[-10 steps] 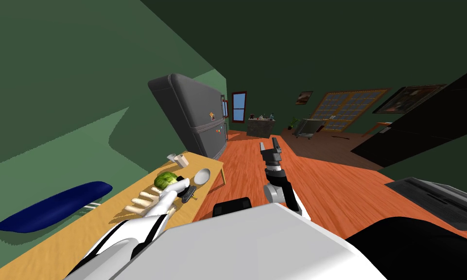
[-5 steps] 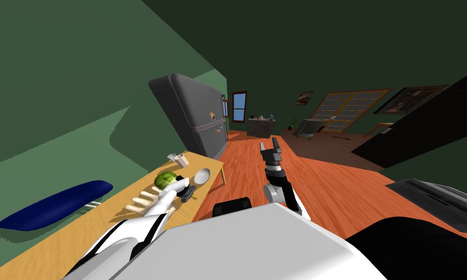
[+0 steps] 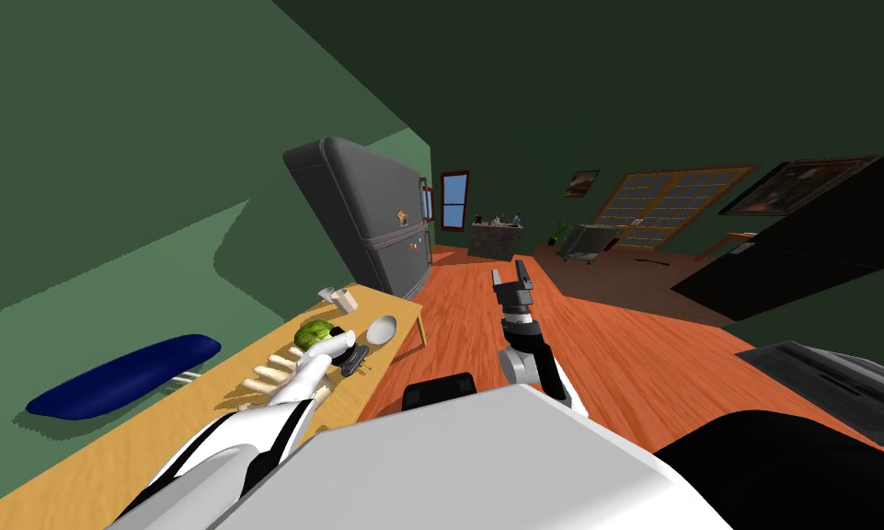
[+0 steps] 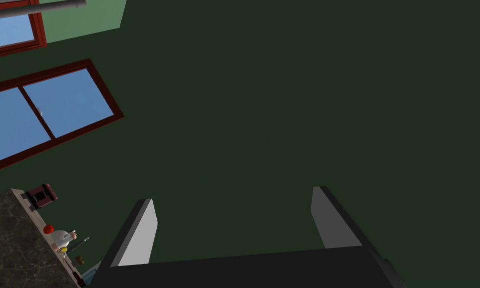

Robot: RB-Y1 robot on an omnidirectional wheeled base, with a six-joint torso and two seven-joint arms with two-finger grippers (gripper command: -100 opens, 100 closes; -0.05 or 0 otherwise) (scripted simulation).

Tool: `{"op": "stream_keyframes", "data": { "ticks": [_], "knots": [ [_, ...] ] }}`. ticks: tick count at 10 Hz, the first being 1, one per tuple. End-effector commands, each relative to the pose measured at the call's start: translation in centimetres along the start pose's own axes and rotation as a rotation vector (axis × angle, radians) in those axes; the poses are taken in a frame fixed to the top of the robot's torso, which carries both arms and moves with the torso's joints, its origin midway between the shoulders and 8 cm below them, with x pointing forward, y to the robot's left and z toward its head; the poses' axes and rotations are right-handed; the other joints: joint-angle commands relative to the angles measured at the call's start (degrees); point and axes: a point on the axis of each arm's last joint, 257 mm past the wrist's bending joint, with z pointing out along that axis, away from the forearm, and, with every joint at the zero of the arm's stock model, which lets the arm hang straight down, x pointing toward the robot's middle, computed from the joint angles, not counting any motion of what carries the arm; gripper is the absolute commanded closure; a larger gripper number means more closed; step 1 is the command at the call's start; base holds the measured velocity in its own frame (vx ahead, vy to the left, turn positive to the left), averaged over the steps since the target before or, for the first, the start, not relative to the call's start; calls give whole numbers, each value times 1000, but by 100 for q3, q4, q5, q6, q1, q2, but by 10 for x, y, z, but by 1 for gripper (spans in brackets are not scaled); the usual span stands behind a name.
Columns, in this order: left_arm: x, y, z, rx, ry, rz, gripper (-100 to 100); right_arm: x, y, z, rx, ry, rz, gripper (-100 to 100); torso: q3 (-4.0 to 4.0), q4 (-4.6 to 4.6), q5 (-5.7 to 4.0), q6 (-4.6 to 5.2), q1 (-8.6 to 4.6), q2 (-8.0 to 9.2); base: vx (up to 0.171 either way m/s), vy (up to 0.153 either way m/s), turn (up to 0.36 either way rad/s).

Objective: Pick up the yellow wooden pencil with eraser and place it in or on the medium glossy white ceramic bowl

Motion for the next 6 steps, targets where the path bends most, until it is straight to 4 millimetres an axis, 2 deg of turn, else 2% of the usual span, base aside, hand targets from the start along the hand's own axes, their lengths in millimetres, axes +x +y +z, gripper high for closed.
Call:
{"op": "stream_keyframes", "data": {
  "ticks": [1, 2, 3, 4, 6],
  "knots": [
    [-10, -20, -12, 43, -20, -21, 100, 0, 0, 0, 0, 0, 0, 0, 0, 0, 0, 0, 0, 0, -216, -6, 37],
    [-14, -29, -18, 64, -27, -31, 100, 0, 0, 0, 0, 0, 0, 0, 19, 5, 1, -3, 1, 34, -215, 16, 19],
    [-14, -29, -18, 64, -27, -31, 100, 0, 0, 0, 0, 0, 0, 0, 26, 7, 3, -7, 8, 47, -143, 12, 8],
    [-21, -49, -29, 110, -41, -52, 100, 0, 0, 0, 0, 0, 0, 0, 20, 7, 2, -7, 7, 31, -143, 0, 39],
    [-21, -49, -29, 110, -41, -52, 100, 0, 0, 0, 0, 0, 0, 0, 13, 6, 0, -5, -6, 18, -91, -16, 0]
  ]
}}
